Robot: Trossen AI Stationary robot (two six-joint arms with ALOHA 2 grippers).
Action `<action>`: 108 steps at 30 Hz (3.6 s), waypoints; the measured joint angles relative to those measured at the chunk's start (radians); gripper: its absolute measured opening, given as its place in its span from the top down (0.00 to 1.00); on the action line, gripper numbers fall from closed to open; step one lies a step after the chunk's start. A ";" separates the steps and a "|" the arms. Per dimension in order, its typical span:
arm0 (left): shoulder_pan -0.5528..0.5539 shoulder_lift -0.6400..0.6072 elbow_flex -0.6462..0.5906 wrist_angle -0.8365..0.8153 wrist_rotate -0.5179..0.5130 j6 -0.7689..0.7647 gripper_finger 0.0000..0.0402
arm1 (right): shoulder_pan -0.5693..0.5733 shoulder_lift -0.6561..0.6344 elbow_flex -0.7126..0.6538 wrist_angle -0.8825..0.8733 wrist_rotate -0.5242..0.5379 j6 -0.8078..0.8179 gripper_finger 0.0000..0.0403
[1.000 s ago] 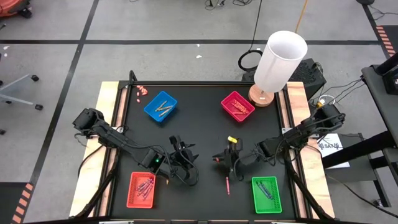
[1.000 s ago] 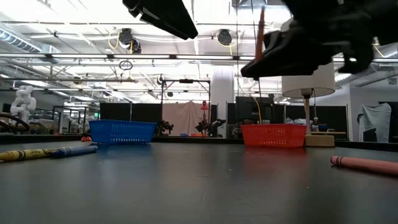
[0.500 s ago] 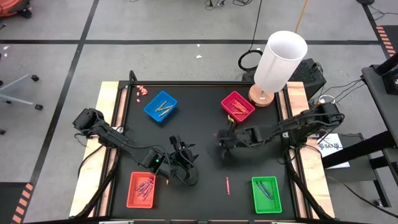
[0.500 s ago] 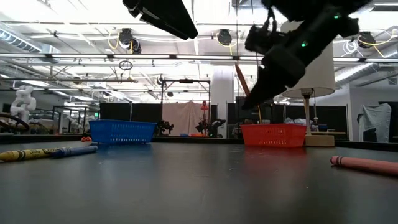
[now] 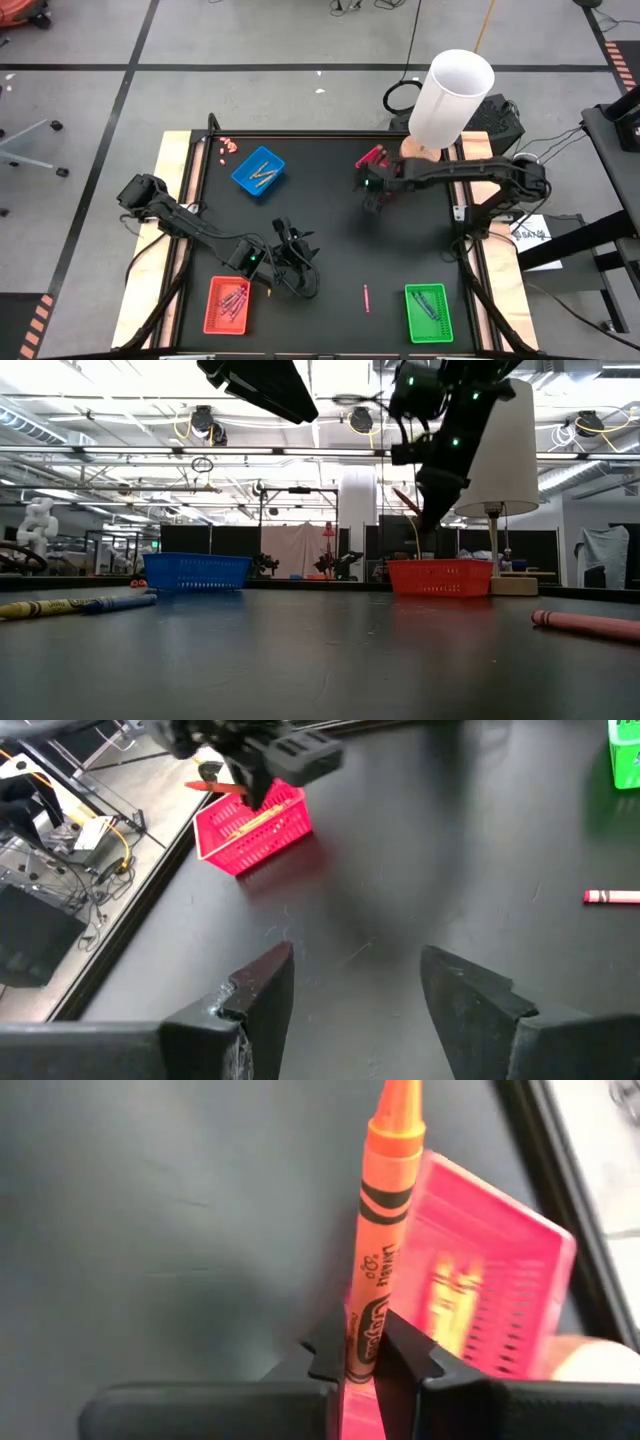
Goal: Sort crayons
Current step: Put the orange crayon into the red bin, then put the blue crayon into the green bin
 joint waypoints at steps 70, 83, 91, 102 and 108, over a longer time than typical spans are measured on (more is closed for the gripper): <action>-0.042 0.001 -0.060 -0.352 0.171 -0.663 0.47 | 0.412 -0.454 -0.320 0.416 -0.022 -0.032 0.61; -0.037 0.001 -0.085 -0.510 0.312 -0.956 0.47 | 0.626 -0.282 -0.417 0.716 -0.023 -0.086 0.61; -0.038 0.043 -0.085 -0.506 0.425 -1.028 0.47 | 0.626 -0.223 -0.417 0.746 -0.021 -0.101 0.61; 0.009 0.139 -0.085 -0.464 0.540 -1.047 0.47 | 0.621 -0.217 -0.417 0.786 -0.020 -0.137 0.61; 0.026 0.179 -0.085 -0.414 0.563 -1.017 0.47 | 0.621 -0.217 -0.417 0.786 -0.020 -0.138 0.61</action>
